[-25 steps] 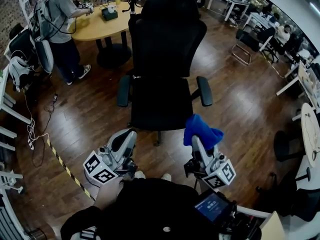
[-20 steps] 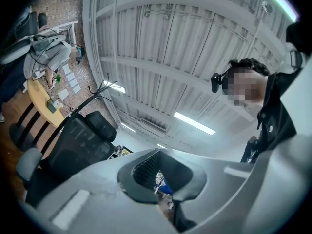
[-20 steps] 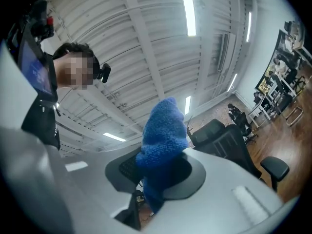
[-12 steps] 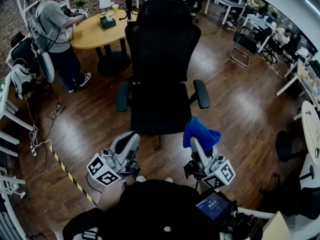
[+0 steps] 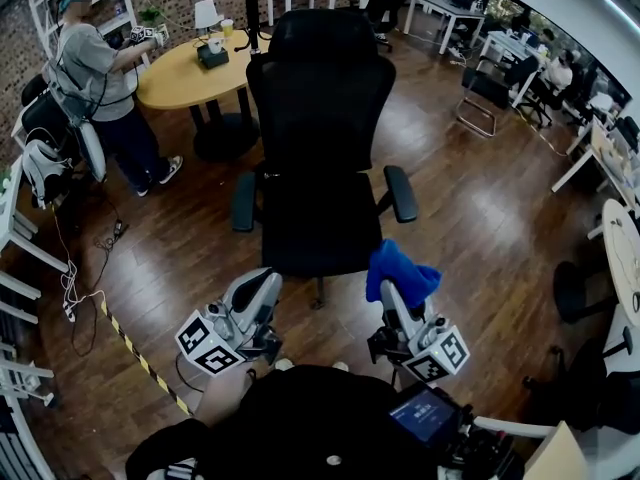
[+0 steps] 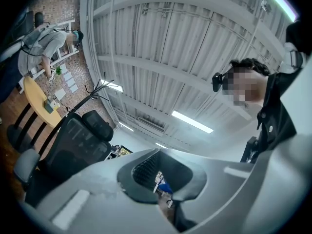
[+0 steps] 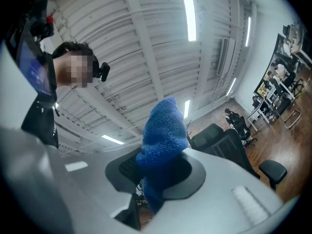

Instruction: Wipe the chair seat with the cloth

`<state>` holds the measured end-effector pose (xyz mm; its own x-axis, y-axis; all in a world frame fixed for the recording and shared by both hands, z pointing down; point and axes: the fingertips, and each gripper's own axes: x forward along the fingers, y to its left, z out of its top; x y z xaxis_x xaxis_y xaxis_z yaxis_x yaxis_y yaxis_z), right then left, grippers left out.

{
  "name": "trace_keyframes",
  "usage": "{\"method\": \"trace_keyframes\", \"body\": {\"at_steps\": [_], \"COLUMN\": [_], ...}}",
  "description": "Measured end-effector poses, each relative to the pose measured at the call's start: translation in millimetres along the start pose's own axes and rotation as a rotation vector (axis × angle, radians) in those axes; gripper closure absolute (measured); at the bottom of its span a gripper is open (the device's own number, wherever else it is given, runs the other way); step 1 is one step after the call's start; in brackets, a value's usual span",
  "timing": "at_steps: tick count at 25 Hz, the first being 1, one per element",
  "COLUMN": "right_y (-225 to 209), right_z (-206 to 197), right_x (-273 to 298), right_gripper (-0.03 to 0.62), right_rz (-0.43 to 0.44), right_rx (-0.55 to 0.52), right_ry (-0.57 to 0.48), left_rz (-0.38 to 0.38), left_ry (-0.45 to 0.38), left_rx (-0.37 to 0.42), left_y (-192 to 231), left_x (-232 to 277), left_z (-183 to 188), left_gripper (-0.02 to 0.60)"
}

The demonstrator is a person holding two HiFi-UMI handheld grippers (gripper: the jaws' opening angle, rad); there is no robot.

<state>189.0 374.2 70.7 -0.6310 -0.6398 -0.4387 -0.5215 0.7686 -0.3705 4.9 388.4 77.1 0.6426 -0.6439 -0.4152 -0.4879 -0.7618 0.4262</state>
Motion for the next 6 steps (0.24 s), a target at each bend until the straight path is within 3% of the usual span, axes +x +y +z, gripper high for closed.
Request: {"method": "trace_keyframes", "body": {"at_steps": [6], "right_y": [0.1], "right_z": [-0.5], "right_x": [-4.6], "right_gripper": [0.511], "right_rz": [-0.004], "right_rx": [0.0], "right_ry": [0.009], "left_rz": [-0.011], "left_ry": [0.006], "left_rx": [0.001], "left_y": [-4.4], "left_x": [1.2], "left_z": [-2.2], "left_gripper": [0.591]}}
